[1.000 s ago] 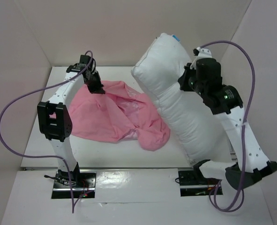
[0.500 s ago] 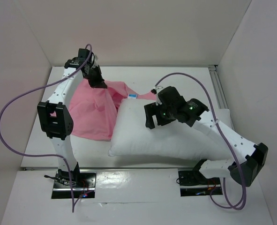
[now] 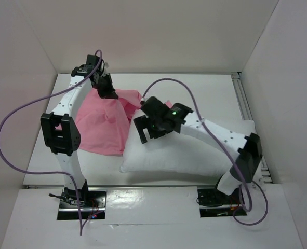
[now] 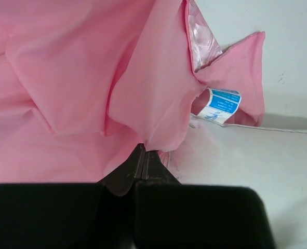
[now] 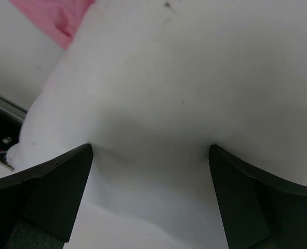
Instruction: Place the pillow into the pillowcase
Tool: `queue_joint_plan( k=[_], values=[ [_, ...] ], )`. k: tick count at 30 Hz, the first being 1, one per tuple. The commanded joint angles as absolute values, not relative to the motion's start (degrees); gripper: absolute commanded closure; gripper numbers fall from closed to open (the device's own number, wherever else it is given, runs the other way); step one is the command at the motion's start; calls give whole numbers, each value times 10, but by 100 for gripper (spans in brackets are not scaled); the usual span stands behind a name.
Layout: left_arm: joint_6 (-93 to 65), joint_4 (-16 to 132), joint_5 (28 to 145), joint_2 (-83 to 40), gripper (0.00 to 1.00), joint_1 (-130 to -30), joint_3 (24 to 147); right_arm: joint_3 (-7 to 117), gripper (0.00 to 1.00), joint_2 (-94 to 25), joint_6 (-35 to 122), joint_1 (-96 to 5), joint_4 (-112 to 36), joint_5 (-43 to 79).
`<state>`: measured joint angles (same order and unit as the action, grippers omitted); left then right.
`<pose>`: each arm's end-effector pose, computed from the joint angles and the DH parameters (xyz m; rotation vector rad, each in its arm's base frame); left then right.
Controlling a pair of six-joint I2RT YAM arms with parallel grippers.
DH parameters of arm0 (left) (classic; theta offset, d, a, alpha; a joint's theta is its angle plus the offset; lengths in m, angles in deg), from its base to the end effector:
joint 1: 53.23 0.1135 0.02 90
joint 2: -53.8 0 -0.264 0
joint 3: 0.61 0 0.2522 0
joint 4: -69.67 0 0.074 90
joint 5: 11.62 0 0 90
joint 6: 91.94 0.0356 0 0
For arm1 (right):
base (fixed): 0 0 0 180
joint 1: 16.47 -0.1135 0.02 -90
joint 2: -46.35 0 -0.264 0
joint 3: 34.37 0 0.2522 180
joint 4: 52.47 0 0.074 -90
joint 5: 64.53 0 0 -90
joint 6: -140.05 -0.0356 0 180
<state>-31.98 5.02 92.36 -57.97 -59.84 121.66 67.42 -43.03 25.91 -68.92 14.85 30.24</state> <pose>0.4256 -0.0580 0.3166 -0.4214 2.5337 -0.5597 0.2013 0.2570 0.3421 -0.5978 2.5092 0.4210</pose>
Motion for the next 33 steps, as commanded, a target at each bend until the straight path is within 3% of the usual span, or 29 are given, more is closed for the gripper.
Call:
queue_joint_plan(
  k=[1, 2, 3, 5, 6, 11, 18, 27, 33],
  values=[
    [-305, 58, 924, -536, 100, -607, 1202, 658, 1, -472, 210, -696, 147, 349],
    [-305, 58, 924, -526, 100, -613, 1197, 658, 2, -480, 204, -696, 140, 360],
    [-305, 58, 918, -521, 100, -613, 1190, 653, 26, -487, 204, -696, 132, 374],
    [-300, 58, 918, -503, 100, -619, 1171, 653, 87, -493, 204, -691, 126, 386],
    [-295, 58, 918, -497, 100, -619, 1166, 658, 100, -474, 204, -691, 126, 393],
    [-289, 58, 913, -478, 100, -619, 1154, 646, 100, -378, 268, -675, 88, 347],
    [-279, 58, 913, -472, 100, -625, 1154, 688, 100, -256, 328, -590, 146, 266],
    [-273, 58, 924, -472, 100, -625, 1167, 653, 100, -240, 376, -590, 168, 153],
    [-268, 58, 935, -455, 100, -625, 1167, 621, 100, -240, 376, -590, 162, 153]
  ],
)
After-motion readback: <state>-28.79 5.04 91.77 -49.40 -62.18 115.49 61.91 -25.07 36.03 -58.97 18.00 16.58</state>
